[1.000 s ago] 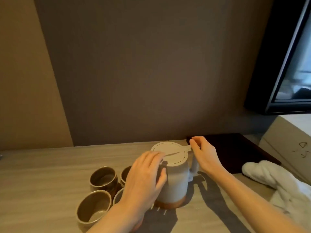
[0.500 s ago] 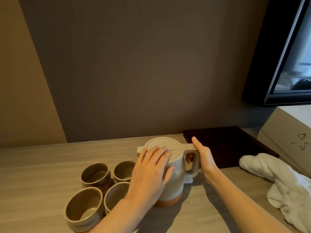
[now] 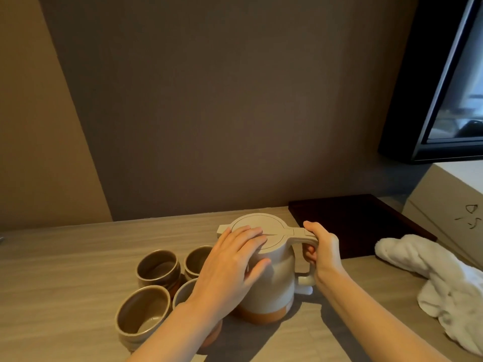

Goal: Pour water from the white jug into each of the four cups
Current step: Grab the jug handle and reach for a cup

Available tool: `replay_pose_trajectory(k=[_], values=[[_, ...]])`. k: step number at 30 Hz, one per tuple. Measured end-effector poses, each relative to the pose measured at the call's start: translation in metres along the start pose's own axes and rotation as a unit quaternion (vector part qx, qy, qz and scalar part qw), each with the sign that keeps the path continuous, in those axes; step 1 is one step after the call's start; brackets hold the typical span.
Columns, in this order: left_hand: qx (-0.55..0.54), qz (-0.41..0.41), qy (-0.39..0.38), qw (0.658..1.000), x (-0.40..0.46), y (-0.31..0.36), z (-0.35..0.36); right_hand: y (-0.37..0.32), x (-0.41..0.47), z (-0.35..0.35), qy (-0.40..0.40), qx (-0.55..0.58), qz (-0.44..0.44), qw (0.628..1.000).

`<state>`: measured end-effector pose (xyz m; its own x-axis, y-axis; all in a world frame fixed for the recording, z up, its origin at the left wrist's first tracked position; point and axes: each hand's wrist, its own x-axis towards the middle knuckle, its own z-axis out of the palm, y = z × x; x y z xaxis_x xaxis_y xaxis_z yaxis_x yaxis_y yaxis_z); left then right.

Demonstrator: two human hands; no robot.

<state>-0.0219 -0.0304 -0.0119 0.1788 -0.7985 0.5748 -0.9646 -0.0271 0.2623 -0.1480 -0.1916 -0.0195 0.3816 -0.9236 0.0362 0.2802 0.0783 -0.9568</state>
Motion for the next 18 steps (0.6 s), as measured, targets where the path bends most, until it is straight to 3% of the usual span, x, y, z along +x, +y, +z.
replay_pose_trajectory(k=[5, 9, 14, 18], values=[[-0.002, 0.019, -0.002, 1.000, -0.012, 0.007, -0.021, -0.019, -0.014, -0.001, 0.009, -0.001, -0.015, 1.000], [-0.048, -0.015, 0.035, 0.998, -0.030, 0.010, -0.044, -0.042, -0.029, -0.005, 0.018, 0.007, -0.021, 1.000], [-0.064, -0.173, 0.065, 0.981, -0.066, -0.003, -0.059, -0.070, -0.051, -0.006, 0.037, 0.008, -0.025, 0.999], [-0.018, -0.288, -0.008, 0.957, -0.090, -0.018, -0.057, -0.082, -0.068, -0.009, 0.044, 0.004, -0.034, 0.998]])
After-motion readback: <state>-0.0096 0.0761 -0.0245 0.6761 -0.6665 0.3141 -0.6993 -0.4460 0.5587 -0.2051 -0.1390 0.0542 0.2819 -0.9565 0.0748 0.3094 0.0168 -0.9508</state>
